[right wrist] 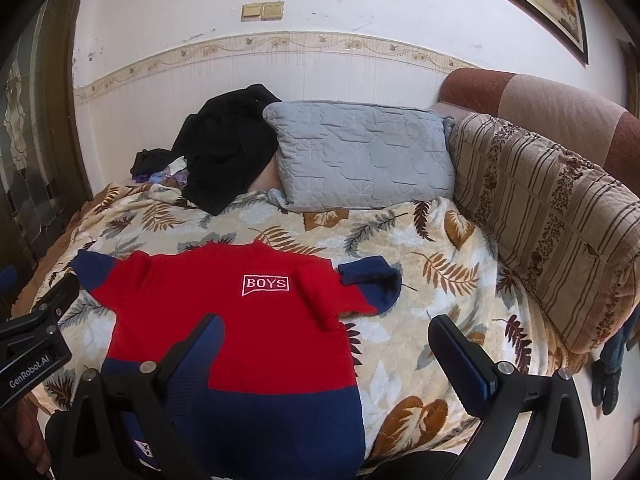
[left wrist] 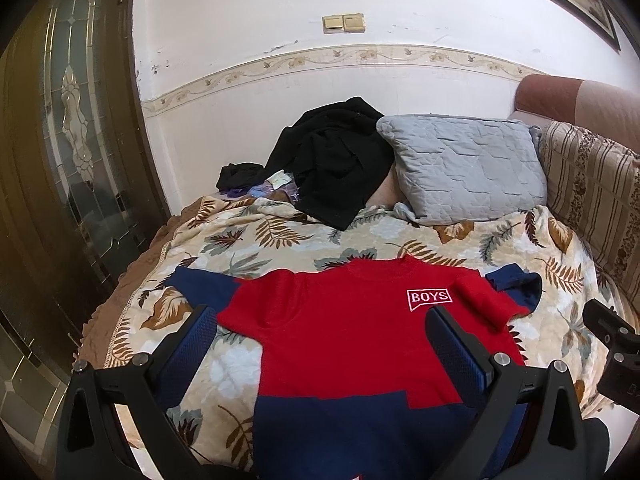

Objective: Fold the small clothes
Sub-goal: 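Move both grippers over the red and navy BOYS sweater, then grasp the navy sleeve cuff with the right gripper and lift it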

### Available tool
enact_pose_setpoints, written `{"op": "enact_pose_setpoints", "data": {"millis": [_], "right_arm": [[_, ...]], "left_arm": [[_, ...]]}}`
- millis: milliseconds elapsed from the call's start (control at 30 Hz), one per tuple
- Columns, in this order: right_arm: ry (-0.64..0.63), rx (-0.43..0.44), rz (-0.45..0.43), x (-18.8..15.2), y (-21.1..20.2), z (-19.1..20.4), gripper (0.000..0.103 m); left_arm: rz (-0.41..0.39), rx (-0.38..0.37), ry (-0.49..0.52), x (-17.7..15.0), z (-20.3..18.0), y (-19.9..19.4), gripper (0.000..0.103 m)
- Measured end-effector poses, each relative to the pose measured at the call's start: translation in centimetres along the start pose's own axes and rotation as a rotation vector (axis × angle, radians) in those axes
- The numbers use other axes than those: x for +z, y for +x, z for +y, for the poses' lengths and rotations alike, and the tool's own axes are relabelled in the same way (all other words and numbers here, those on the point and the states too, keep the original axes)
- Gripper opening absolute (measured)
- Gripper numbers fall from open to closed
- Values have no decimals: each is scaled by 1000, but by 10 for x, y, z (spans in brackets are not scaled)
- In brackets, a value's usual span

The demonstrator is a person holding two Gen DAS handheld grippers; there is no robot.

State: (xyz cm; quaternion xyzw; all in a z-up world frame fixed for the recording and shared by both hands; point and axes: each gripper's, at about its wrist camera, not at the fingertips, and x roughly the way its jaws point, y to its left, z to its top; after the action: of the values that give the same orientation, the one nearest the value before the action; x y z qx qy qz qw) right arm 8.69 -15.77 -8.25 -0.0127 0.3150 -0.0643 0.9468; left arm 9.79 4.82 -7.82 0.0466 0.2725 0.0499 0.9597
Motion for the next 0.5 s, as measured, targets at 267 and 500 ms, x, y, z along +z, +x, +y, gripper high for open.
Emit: {"op": "enact_pose_setpoints", "data": {"millis": [267, 500], "right_arm": [[1, -3, 6, 3, 8, -4, 103], [11, -18, 50, 0, 35, -8, 103]], "left_arm": [[22, -10, 7, 0, -5, 12, 103], [76, -15, 6, -6, -8, 40, 103]]}}
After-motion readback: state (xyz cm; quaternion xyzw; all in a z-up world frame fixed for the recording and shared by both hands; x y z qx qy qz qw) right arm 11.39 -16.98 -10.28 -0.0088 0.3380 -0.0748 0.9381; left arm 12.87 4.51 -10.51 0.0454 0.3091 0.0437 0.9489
